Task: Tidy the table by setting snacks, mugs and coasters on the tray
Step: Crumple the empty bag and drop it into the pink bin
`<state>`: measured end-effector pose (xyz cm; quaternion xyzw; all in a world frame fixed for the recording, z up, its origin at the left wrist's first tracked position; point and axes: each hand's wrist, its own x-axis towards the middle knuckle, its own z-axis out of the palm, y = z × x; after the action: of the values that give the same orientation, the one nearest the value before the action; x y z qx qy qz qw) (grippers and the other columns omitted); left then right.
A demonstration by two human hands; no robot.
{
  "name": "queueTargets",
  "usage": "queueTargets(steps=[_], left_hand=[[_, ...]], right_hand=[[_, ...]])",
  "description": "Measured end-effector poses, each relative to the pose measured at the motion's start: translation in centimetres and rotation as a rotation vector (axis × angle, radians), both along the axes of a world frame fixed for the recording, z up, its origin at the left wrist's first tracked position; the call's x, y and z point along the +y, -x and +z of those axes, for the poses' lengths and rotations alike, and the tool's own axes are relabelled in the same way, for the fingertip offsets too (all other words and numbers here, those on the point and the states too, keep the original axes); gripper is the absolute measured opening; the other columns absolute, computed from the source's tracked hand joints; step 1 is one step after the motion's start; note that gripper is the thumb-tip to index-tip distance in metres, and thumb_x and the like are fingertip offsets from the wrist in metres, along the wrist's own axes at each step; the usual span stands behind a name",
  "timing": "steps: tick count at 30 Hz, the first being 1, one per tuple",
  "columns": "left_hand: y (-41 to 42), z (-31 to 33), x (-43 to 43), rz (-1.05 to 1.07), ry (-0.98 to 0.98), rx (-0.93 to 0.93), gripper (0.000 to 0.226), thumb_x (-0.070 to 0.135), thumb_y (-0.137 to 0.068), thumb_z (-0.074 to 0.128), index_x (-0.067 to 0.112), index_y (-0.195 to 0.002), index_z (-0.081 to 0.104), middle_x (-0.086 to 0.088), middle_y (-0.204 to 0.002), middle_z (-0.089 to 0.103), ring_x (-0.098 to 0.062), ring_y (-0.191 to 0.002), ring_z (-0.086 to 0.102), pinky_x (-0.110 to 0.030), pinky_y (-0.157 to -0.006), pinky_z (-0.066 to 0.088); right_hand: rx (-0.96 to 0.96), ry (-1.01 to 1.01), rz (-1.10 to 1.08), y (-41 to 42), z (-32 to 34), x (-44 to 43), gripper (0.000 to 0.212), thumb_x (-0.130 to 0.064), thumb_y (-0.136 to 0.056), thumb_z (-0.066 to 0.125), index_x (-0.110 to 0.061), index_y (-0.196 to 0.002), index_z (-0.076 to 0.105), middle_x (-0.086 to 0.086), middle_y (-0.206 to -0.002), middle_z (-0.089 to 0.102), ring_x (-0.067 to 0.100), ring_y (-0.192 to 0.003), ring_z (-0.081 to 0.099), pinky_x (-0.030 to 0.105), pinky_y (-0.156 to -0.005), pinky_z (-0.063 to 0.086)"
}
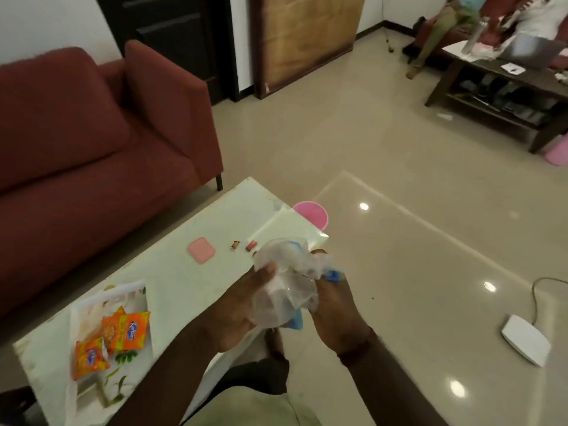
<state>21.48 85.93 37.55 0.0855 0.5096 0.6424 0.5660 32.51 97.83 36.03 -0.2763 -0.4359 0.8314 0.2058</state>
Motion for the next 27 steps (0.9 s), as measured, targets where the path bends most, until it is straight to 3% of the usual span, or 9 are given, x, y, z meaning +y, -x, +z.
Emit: queueTargets(steps=[2,5,7,10,15,18,22,25,27], left_hand=[[0.0,-0.3,3.1,-0.037,0.073,0.072,0.092,0.062,-0.039,0.086,0.024,-0.118,0.059,0.001,-0.105,0.074,-0.016,-0.098,0.07,-0.036,-0.079,0.058],[0.4,-0.6,8.4,0.001,0.088,0.144,0.072,0.046,-0.066,0.079,0.028,-0.13,0.051,-0.005,-0.126,0.064,-0.028,-0.118,0.06,-0.051,-0.096,0.051],[0.7,-0.6,11.6,0.058,0.092,0.151,0.057,0.041,-0.077,0.071,0.027,-0.128,0.051,-0.005,-0.125,0.062,-0.026,-0.116,0.061,-0.045,-0.092,0.054],[2.5,-1.3,16.1,0.133,0.142,0.213,0.075,0.045,-0.072,0.07,0.024,-0.139,0.043,-0.009,-0.13,0.057,-0.03,-0.12,0.057,-0.053,-0.098,0.049],[7.9,-3.7,21.8,0.21,0.283,0.264,0.046,0.026,-0.089,0.065,0.016,-0.131,0.051,-0.012,-0.12,0.063,-0.031,-0.108,0.063,-0.053,-0.089,0.054],[10.4,-4.8,24.3,0.137,0.29,0.484,0.02,0.018,-0.092,0.059,0.021,-0.111,0.057,0.0,-0.105,0.066,-0.021,-0.098,0.064,-0.039,-0.088,0.053],[12.7,-5.8,27.7,0.003,0.28,0.684,0.023,0.009,-0.09,0.058,0.032,-0.091,0.055,0.015,-0.089,0.061,-0.008,-0.08,0.061,-0.02,-0.075,0.05],[13.5,-6.8,30.4,-0.142,0.24,0.794,0.031,0.003,-0.085,0.061,0.03,-0.099,0.059,0.012,-0.103,0.063,-0.006,-0.092,0.061,-0.018,-0.087,0.049],[13.7,-7.6,32.3,-0.162,0.206,0.925,0.047,-0.004,-0.078,0.064,0.032,-0.106,0.055,0.012,-0.114,0.054,-0.004,-0.102,0.053,-0.007,-0.09,0.041]], right_hand=[[-0.151,-0.157,-0.051,0.8,-0.3,1.5,0.023,-0.016,-0.096,0.047,-0.005,-0.08,0.059,-0.008,-0.062,0.068,0.004,-0.062,0.068,0.016,-0.058,0.055],[-0.322,-0.57,-0.032,2.2,-0.3,4.2,0.004,-0.008,-0.099,0.053,-0.007,-0.103,0.054,0.002,-0.1,0.066,0.016,-0.093,0.065,0.03,-0.081,0.058],[-0.427,-0.988,0.016,3.0,-0.6,5.8,0.026,-0.013,-0.093,0.064,-0.007,-0.116,0.053,0.003,-0.113,0.054,0.014,-0.101,0.054,0.027,-0.088,0.054],[-0.57,-1.284,0.085,4.5,-0.6,9.0,0.046,-0.026,-0.092,0.065,-0.008,-0.132,0.05,0.004,-0.124,0.048,0.015,-0.108,0.044,0.031,-0.093,0.045],[-0.531,-1.075,0.307,6.0,-0.6,16.0,0.057,-0.036,-0.092,0.065,-0.031,-0.142,0.039,-0.018,-0.143,0.026,0.005,-0.136,0.03,0.027,-0.114,0.034],[-0.524,-0.987,0.26,6.6,-1.0,18.9,0.065,-0.039,-0.089,0.068,-0.044,-0.143,0.033,-0.03,-0.145,0.019,-0.004,-0.139,0.026,0.028,-0.115,0.036],[-0.465,-0.677,0.21,8.4,-1.5,22.5,0.064,-0.037,-0.09,0.068,-0.063,-0.134,0.031,-0.044,-0.14,0.026,-0.004,-0.133,0.038,0.035,-0.109,0.045],[-0.384,-0.408,0.254,10.2,-2.2,25.6,0.068,-0.038,-0.086,0.073,-0.061,-0.136,0.033,-0.026,-0.14,0.05,0.008,-0.119,0.06,0.033,-0.099,0.053],[-0.356,-0.258,0.299,11.4,-2.7,27.6,0.07,-0.042,-0.079,0.078,-0.056,-0.136,0.04,-0.014,-0.13,0.063,0.013,-0.112,0.067,0.031,-0.091,0.056]])
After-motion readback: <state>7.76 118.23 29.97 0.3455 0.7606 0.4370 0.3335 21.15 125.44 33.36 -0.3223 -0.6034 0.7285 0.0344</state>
